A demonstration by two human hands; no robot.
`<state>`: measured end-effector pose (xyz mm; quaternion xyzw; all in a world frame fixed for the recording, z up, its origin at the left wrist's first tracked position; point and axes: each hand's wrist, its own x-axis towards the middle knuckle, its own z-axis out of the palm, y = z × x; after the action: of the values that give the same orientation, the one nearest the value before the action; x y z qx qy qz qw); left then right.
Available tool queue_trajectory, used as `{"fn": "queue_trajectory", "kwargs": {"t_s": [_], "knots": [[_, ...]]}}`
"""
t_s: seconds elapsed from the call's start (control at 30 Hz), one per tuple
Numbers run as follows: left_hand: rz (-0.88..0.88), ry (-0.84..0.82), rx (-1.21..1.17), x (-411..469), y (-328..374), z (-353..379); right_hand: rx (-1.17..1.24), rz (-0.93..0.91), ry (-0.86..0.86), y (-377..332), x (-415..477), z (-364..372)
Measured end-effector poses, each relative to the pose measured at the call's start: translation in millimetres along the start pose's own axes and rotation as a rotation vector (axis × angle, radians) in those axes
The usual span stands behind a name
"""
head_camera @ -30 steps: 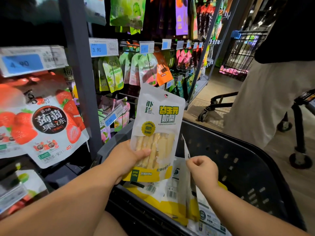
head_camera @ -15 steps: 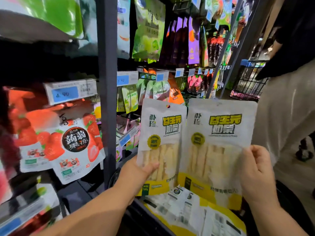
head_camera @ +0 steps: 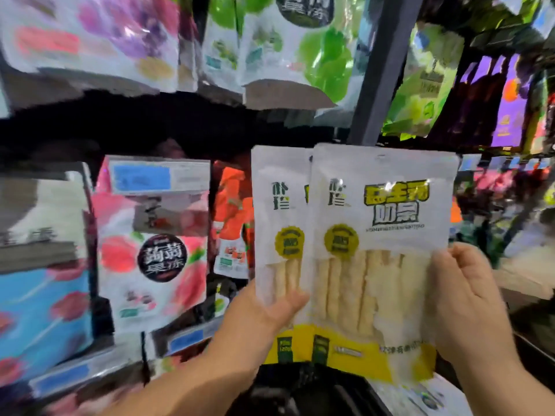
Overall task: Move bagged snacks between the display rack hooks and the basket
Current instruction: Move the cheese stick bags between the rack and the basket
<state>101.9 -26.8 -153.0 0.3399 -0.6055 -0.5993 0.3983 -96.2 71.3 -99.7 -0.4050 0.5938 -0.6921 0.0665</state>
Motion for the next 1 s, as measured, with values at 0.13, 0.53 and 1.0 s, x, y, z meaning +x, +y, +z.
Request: {"fn": "queue_trajectory", "kwargs": {"t_s": [0.13,0.53,1.0], "knots": [[0.053,0.119,0.090,-22,10,-63,0.037,0.012,-0.169,-5,-19,64],[-0.085,0.609,0.233,-160,35,-253,0.251,0.085,-1.012,-58,-122,239],[-0.212,0.864,0.124,-313,38,-392,0.421,0.092,-1.212,-107,-266,390]]}}
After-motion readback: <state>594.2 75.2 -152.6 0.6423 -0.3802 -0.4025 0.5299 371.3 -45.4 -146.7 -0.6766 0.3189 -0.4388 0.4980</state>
